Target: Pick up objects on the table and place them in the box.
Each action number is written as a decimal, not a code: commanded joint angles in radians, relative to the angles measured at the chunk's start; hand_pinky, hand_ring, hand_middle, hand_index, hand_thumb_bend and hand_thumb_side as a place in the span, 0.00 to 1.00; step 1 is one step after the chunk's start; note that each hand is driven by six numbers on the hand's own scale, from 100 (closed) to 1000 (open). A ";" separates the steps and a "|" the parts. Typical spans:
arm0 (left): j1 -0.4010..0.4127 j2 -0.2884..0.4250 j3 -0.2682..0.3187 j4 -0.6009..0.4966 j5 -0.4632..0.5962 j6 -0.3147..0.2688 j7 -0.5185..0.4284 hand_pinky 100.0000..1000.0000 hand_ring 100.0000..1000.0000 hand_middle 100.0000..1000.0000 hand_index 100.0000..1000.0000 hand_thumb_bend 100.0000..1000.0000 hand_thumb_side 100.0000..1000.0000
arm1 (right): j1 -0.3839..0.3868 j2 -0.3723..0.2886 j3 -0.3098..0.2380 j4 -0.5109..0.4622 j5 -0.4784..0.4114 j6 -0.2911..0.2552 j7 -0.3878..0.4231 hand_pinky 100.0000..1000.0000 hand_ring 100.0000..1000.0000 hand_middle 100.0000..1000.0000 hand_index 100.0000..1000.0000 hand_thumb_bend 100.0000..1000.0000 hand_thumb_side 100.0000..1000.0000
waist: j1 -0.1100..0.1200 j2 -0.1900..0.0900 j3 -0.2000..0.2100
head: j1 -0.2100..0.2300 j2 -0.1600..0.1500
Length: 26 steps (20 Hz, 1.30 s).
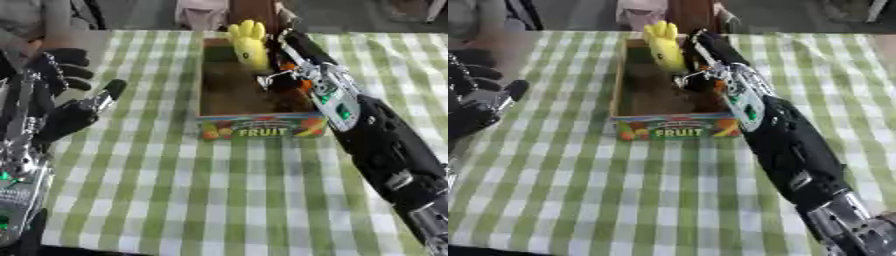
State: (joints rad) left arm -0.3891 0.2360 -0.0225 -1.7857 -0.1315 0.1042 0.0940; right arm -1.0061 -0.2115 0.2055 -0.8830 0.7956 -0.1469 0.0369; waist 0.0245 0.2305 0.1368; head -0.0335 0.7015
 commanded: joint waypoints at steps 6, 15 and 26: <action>-0.012 0.007 0.003 -0.017 0.003 -0.001 -0.003 0.53 0.56 0.54 0.66 0.64 0.11 | -0.013 -0.021 -0.005 -0.015 0.014 -0.003 0.090 0.67 0.67 0.60 0.65 0.38 0.01 | -0.004 -0.019 -0.003 | 0.004 -0.010; -0.002 0.010 0.008 -0.013 0.000 0.000 0.002 0.53 0.56 0.54 0.66 0.65 0.11 | -0.020 -0.049 -0.004 -0.067 0.029 -0.020 0.163 0.69 0.71 0.65 0.78 0.49 0.12 | -0.006 -0.027 -0.020 | 0.016 -0.005; 0.007 0.014 0.012 -0.012 -0.003 0.000 0.007 0.53 0.56 0.54 0.66 0.65 0.11 | -0.019 -0.082 0.015 -0.164 -0.024 -0.025 0.196 0.70 0.71 0.65 0.79 0.49 0.14 | -0.009 -0.039 -0.032 | 0.025 -0.001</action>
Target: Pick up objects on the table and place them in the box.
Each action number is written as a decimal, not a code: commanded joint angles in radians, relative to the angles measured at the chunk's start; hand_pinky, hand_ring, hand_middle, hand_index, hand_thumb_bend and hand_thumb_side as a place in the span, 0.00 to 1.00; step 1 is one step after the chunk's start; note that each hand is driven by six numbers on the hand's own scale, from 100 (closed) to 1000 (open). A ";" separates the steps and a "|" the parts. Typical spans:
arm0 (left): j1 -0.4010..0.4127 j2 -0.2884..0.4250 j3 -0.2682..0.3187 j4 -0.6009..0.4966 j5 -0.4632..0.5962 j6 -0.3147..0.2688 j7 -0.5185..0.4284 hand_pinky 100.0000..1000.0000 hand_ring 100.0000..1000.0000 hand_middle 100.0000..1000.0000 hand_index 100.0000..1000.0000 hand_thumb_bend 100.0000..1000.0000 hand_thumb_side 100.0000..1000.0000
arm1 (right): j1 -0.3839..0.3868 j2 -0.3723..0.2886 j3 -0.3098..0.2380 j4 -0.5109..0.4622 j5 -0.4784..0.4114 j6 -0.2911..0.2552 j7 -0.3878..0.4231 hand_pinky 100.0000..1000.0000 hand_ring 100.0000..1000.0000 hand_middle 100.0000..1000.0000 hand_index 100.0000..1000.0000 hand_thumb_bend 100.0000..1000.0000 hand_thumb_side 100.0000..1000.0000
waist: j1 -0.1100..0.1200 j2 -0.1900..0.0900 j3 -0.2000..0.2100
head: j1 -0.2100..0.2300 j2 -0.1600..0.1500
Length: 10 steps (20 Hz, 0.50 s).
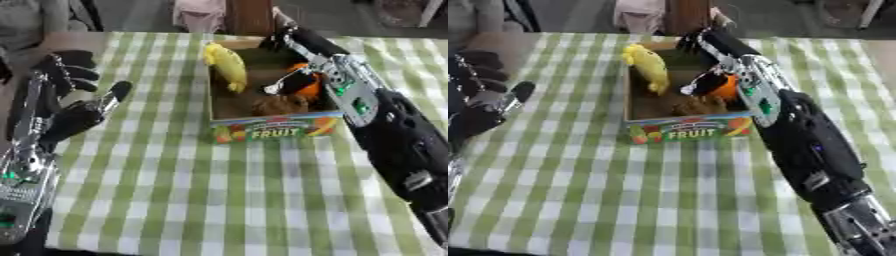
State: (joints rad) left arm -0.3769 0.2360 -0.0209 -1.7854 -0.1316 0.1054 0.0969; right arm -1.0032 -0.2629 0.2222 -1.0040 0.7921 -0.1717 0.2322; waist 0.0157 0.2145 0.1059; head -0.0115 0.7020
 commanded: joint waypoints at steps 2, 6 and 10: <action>-0.003 0.015 0.013 -0.011 -0.003 -0.001 0.006 0.53 0.56 0.54 0.66 0.65 0.11 | -0.018 -0.042 -0.002 -0.073 -0.043 0.003 -0.007 0.69 0.71 0.64 0.78 0.49 0.15 | -0.001 -0.025 -0.005 | 0.007 -0.001; 0.006 0.020 0.019 -0.008 -0.006 0.000 0.013 0.53 0.56 0.54 0.66 0.65 0.11 | 0.006 -0.085 0.000 -0.166 -0.116 0.022 -0.036 0.68 0.69 0.63 0.77 0.48 0.16 | -0.003 -0.028 -0.018 | 0.020 0.001; 0.015 0.027 0.025 -0.002 -0.009 0.001 0.019 0.53 0.57 0.55 0.66 0.66 0.11 | 0.053 -0.149 -0.006 -0.293 -0.241 0.077 -0.078 0.66 0.67 0.62 0.77 0.47 0.16 | -0.003 -0.032 -0.036 | 0.035 0.004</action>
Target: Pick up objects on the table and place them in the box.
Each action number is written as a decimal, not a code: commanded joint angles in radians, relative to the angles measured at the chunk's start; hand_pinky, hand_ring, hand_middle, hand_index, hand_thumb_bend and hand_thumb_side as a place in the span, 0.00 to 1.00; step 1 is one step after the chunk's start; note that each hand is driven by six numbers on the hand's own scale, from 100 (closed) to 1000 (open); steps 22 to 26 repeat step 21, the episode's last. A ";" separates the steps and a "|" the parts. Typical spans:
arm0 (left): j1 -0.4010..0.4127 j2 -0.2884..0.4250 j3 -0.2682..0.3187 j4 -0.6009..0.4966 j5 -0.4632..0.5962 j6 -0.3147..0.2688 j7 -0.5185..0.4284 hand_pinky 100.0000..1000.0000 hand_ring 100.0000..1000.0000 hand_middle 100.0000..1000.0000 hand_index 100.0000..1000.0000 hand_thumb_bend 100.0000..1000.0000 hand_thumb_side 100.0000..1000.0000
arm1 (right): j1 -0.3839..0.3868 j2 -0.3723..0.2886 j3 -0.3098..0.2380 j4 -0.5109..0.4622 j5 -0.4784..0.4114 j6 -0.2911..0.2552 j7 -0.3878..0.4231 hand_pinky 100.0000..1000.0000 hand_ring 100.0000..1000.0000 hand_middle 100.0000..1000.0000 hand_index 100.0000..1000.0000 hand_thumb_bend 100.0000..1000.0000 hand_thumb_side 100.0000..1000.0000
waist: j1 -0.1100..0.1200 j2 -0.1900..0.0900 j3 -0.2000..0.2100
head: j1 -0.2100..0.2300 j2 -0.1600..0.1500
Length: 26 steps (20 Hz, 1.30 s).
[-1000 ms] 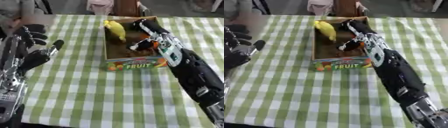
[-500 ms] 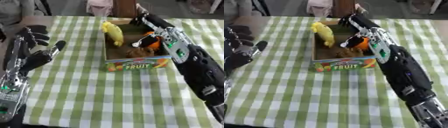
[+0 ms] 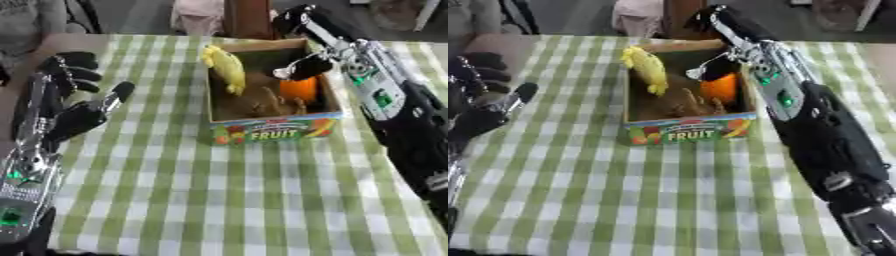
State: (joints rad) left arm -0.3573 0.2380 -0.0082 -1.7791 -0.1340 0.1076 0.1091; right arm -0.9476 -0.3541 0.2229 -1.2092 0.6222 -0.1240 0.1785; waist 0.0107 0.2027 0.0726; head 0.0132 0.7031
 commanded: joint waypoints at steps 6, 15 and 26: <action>0.008 0.036 0.019 -0.003 -0.007 -0.008 0.009 0.54 0.58 0.56 0.67 0.69 0.14 | 0.118 -0.166 -0.053 -0.306 -0.233 0.121 -0.123 0.64 0.63 0.59 0.75 0.43 0.13 | 0.003 -0.029 -0.038 | 0.033 0.014; 0.028 0.046 0.025 -0.009 -0.004 -0.025 -0.006 0.54 0.58 0.56 0.67 0.72 0.19 | 0.275 -0.229 -0.164 -0.502 -0.372 0.190 -0.232 0.61 0.61 0.59 0.75 0.36 0.04 | 0.008 -0.031 -0.095 | 0.039 0.040; 0.039 0.045 0.024 -0.006 0.003 -0.024 -0.002 0.53 0.57 0.55 0.66 0.72 0.18 | 0.430 -0.230 -0.215 -0.591 -0.454 0.198 -0.331 0.60 0.61 0.58 0.74 0.35 0.00 | 0.007 -0.028 -0.112 | 0.033 0.055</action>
